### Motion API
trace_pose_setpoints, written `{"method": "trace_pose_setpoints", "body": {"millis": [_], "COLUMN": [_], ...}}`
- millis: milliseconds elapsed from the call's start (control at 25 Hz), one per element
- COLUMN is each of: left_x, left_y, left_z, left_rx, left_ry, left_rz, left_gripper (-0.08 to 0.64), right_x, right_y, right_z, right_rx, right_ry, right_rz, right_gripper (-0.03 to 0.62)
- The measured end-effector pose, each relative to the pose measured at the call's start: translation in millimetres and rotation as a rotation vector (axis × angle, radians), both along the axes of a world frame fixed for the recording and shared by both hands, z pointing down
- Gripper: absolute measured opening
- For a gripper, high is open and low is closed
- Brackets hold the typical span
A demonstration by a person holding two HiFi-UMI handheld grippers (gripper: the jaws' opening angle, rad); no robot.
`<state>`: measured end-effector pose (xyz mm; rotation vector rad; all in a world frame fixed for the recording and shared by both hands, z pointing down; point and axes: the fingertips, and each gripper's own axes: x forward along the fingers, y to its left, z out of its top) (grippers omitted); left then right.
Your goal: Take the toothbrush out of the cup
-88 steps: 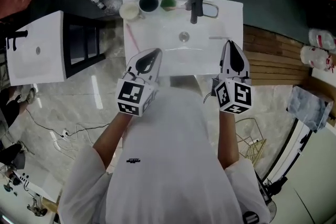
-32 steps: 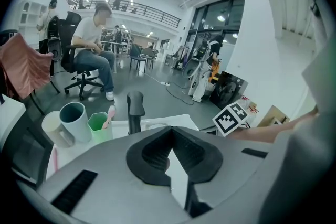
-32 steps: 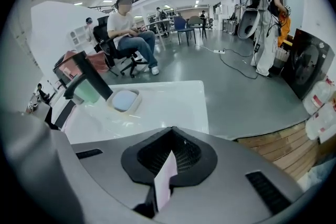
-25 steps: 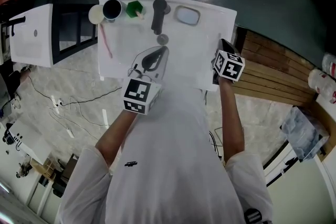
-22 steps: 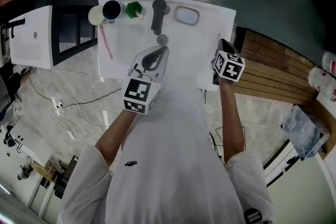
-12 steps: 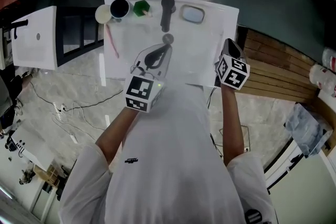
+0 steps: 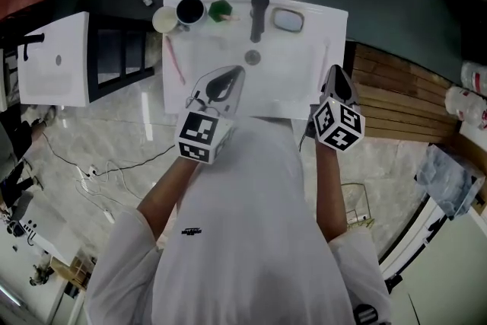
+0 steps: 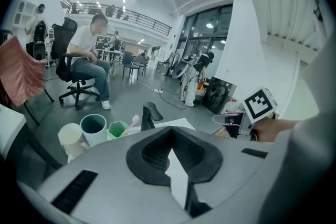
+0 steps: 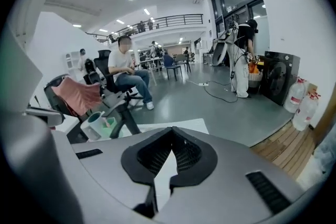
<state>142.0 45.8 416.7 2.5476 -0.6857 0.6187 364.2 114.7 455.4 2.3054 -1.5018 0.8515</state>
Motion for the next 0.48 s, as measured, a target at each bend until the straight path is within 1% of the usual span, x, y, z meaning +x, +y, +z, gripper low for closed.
{"method": "trace_pose_setpoints", "body": {"millis": [80, 200, 480], "left_x": [-9, -23, -51], "left_y": [-2, -5, -18], "left_z": [-5, -12, -18], "left_rx": [0.007, 0.016, 0.029], "left_ry": [0.007, 0.021, 0.043], "left_rz": [-0.004, -0.012, -0.038], "left_gripper": [0.003, 0.003, 0.003], "right_x": [-14, -36, -88], "right_y": [0, -5, -31], "right_z": [-12, -28, -51], "right_rx": [0.035, 0.078, 0.172], "right_ry": [-0.012, -0.004, 0.021], "right_rz": [0.005, -0.007, -0.085], "right_gripper": [-0.002, -0.002, 0.000]}}
